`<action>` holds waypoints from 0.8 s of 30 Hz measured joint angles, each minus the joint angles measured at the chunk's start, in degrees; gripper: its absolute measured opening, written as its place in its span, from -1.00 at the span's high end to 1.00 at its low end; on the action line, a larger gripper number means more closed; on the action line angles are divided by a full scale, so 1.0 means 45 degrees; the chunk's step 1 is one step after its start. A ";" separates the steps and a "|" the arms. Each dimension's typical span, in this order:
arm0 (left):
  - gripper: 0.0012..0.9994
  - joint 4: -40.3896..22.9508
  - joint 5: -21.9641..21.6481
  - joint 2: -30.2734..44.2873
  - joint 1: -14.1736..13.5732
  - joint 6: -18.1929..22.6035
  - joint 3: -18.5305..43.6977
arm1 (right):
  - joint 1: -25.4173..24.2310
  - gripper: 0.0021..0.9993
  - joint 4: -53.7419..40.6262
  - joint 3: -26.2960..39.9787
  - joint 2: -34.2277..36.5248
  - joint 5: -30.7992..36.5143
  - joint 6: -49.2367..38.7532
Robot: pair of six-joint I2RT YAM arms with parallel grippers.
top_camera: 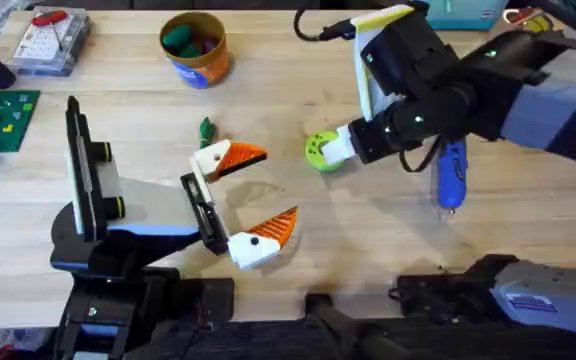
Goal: Pick up the gripper from the table and insert it into the empty holder that is missing its gripper. Then pick up a screw, insert it into the mounting hole, and use the screwdriver to tighten it. Finally, clean up the table by picking up the vegetable and placing it into the bucket.
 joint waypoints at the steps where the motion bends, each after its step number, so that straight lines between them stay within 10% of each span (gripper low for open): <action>1: -0.99 -0.0001 -0.0004 0.0000 0.0004 0.0000 0.0000 | -0.0011 -0.74 0.0092 -0.0002 0.0004 0.0010 0.0001; 24: -0.99 0.0002 0.0000 0.0000 0.0000 0.0000 0.0000 | -0.0024 -0.45 0.0794 0.0138 0.1442 0.0094 0.0001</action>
